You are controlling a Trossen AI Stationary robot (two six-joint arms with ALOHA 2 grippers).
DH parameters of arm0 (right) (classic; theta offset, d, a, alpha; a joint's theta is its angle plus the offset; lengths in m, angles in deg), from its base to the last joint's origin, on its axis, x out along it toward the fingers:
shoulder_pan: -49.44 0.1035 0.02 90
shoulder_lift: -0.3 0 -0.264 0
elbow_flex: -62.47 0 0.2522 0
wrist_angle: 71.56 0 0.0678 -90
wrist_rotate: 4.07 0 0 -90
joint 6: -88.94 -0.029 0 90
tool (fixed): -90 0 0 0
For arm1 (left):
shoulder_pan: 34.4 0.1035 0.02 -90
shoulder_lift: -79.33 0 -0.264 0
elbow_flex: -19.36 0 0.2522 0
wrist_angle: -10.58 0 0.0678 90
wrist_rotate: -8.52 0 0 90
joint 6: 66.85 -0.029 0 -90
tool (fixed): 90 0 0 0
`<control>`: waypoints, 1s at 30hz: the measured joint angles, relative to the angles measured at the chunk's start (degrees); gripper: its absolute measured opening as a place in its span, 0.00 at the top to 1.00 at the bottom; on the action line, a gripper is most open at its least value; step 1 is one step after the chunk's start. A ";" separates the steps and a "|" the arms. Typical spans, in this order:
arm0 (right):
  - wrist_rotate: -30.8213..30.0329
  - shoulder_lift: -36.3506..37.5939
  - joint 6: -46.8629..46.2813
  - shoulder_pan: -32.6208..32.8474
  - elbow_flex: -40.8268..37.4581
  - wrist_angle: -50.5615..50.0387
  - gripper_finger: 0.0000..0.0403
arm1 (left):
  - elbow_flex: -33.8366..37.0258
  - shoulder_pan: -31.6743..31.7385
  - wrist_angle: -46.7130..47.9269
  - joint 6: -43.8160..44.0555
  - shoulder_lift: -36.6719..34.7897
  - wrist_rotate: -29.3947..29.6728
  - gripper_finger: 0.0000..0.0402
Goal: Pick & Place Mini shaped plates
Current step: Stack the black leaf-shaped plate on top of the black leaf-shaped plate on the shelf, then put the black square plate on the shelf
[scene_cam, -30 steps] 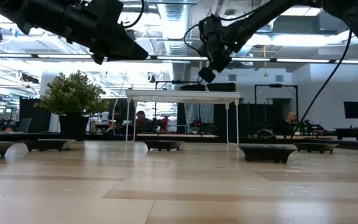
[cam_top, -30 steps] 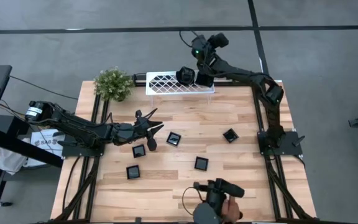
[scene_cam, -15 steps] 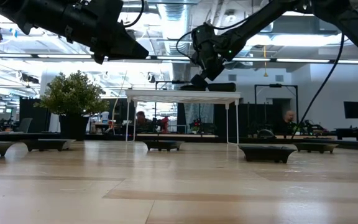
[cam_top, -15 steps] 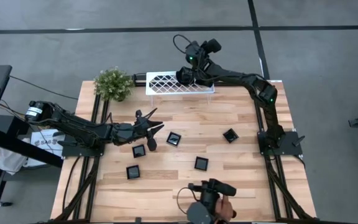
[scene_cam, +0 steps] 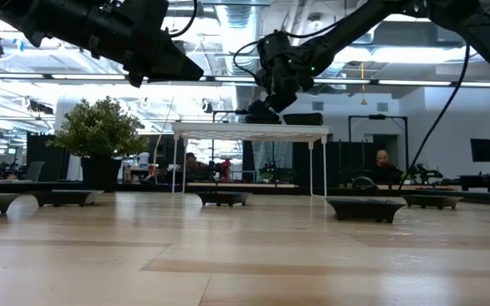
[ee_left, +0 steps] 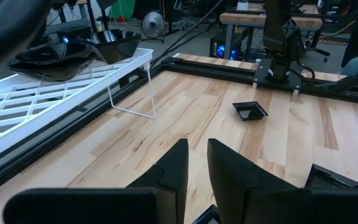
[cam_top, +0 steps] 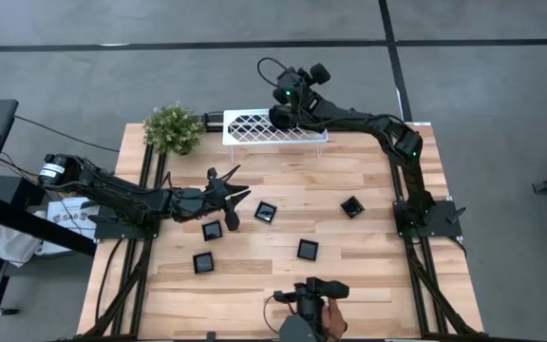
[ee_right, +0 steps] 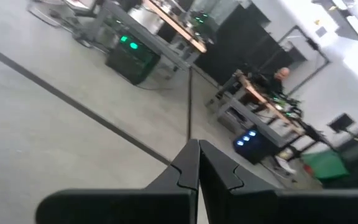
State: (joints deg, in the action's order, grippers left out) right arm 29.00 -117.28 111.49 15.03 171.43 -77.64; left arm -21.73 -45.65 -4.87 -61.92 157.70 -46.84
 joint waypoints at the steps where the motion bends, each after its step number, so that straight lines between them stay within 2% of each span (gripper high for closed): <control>1: 0.79 0.00 -0.13 0.14 0.00 -0.02 1.00 | 0.00 0.00 0.02 0.00 0.00 -0.01 0.84; 10: 6.46 0.00 -0.15 2.41 0.02 0.53 1.00 | 0.00 0.00 0.02 0.00 0.00 0.00 0.84; 16: 6.20 1.56 4.52 4.70 0.00 2.90 1.00 | 0.00 0.00 0.35 0.00 0.00 0.01 0.84; 20: 6.13 6.90 5.68 7.38 0.02 2.00 1.00 | 0.04 -0.02 0.98 0.00 0.00 -0.04 0.84; 22: 7.03 10.52 4.47 9.24 0.09 -2.04 1.00 | 0.41 -0.02 0.89 0.01 -0.02 -0.41 0.84; 25: 14.30 16.23 -1.84 11.74 -0.04 -12.98 1.00 | 1.34 -0.02 1.26 1.60 -0.02 -1.19 0.84; 27: 19.01 20.01 -5.96 12.98 -1.85 -18.58 1.00 | 1.76 0.00 1.24 3.19 -0.02 -4.66 0.84; 30: 19.28 26.30 -9.34 14.91 -9.96 -20.33 1.00 | 1.81 -0.04 1.09 3.49 -0.02 -12.19 0.84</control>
State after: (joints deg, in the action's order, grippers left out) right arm 48.28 -90.98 102.15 29.95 161.47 -97.97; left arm -19.92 -45.69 -3.78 -58.44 157.68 -59.02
